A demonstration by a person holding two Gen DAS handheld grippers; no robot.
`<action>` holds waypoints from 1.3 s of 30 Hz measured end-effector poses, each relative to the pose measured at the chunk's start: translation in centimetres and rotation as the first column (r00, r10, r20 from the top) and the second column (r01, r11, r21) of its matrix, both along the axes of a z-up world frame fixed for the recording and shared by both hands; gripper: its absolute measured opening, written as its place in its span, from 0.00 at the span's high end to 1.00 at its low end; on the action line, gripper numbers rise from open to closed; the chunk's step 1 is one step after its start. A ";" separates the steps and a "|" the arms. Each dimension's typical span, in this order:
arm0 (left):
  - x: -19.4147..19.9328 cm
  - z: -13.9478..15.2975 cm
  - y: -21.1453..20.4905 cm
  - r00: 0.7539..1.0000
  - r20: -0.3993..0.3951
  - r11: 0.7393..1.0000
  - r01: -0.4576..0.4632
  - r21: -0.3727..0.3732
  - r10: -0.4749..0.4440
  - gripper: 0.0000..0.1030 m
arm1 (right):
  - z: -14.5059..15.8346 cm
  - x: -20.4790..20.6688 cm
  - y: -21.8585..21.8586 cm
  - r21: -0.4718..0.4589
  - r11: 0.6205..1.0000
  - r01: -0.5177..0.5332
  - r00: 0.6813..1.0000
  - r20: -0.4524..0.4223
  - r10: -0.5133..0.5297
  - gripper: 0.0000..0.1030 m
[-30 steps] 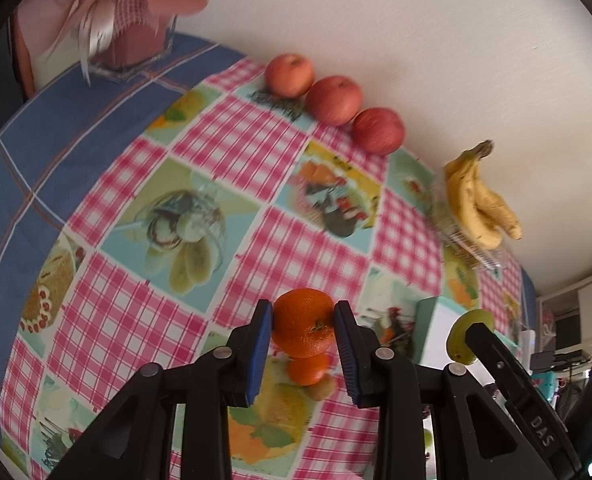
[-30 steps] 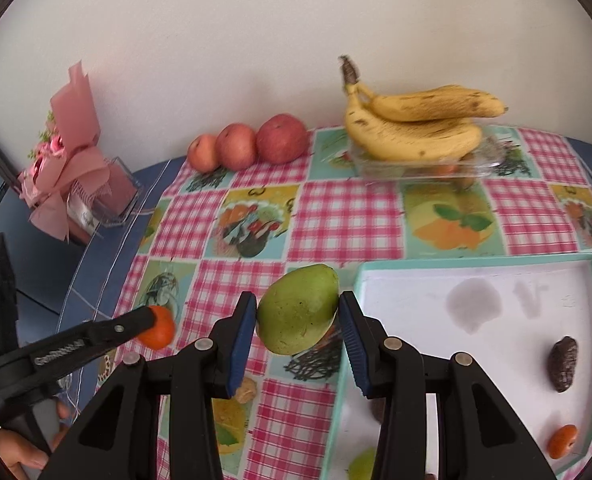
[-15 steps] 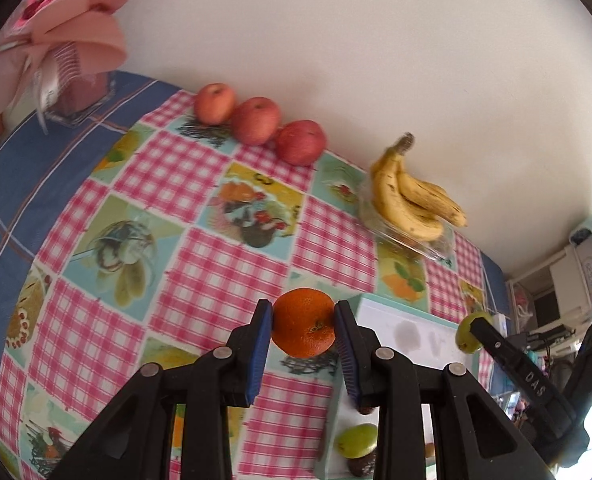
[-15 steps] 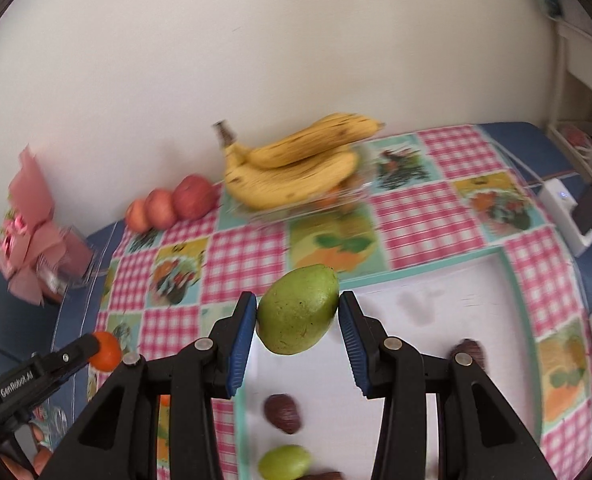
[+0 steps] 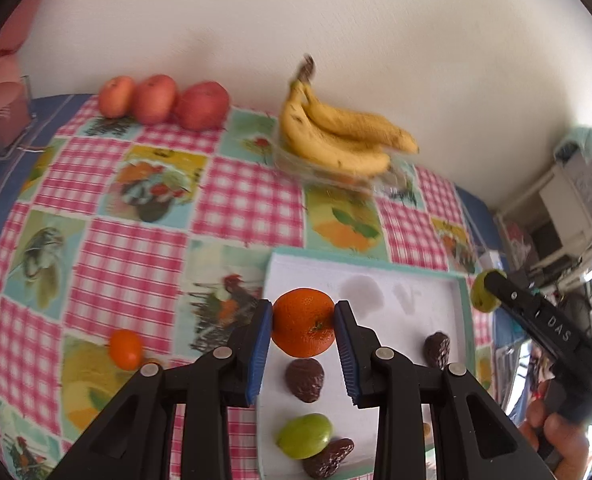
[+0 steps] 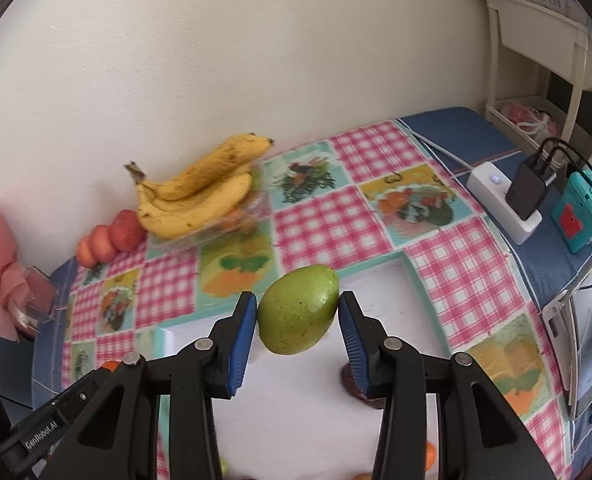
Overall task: Organize fruits
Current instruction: 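Carry the mango in the right tool while the left tool carries the mandarin over the tray, then release the mango from the right tool while the left tool releases the mandarin in the tray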
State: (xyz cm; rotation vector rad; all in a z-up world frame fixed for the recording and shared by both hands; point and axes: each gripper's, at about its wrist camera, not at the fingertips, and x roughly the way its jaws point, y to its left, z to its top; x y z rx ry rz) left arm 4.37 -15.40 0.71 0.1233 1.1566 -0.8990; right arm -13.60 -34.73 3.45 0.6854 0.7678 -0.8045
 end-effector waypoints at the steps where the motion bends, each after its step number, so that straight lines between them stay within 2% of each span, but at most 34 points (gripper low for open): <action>1: -0.2 -0.6 -0.5 1.000 -0.003 1.000 0.011 0.017 -0.011 0.67 | -0.5 0.0 -0.2 0.004 1.000 0.001 1.000 -0.007 -0.001 0.57; 5: 0.2 -3.7 -2.7 0.998 -0.052 0.995 0.024 0.098 -0.019 0.67 | -3.5 0.0 -1.3 0.054 0.999 0.006 0.999 -0.034 -0.004 0.57; 8: 0.6 -5.0 -4.1 1.000 -0.023 0.990 0.022 0.138 -0.019 0.67 | -5.4 0.0 -1.9 0.089 0.996 0.010 0.999 -0.049 -0.006 0.57; 14: 0.5 -7.1 -5.5 0.999 -0.011 0.989 0.037 0.141 -0.036 0.67 | -8.2 -0.1 -2.4 0.136 0.990 0.022 0.996 -0.086 -0.010 0.57; 23: 0.2 -7.1 -5.4 0.999 0.019 0.991 0.043 0.127 -0.046 0.67 | -8.4 -0.4 -2.4 0.143 0.989 0.027 0.996 -0.088 -0.014 0.57; 27: 0.5 -7.2 -4.8 0.999 -0.002 0.994 0.037 0.098 -0.037 0.67 | -8.4 -0.2 -2.4 0.138 0.990 0.022 0.995 -0.101 -0.008 0.57; 34: 0.6 -6.9 -4.4 0.999 -0.007 0.994 0.052 0.096 -0.052 0.66 | -8.0 -0.1 -2.3 0.121 0.992 0.017 0.991 -0.133 -0.001 0.56; 36: 0.5 -6.8 -4.1 0.999 -0.007 0.994 0.051 0.097 -0.050 0.66 | -8.0 -0.1 -2.2 0.114 0.993 0.020 0.988 -0.152 -0.003 0.44; 39: 0.5 -6.4 -3.7 0.999 -0.014 0.995 0.048 0.084 -0.047 0.66 | -7.8 -0.2 -2.2 0.113 0.993 0.017 0.986 -0.168 0.003 0.42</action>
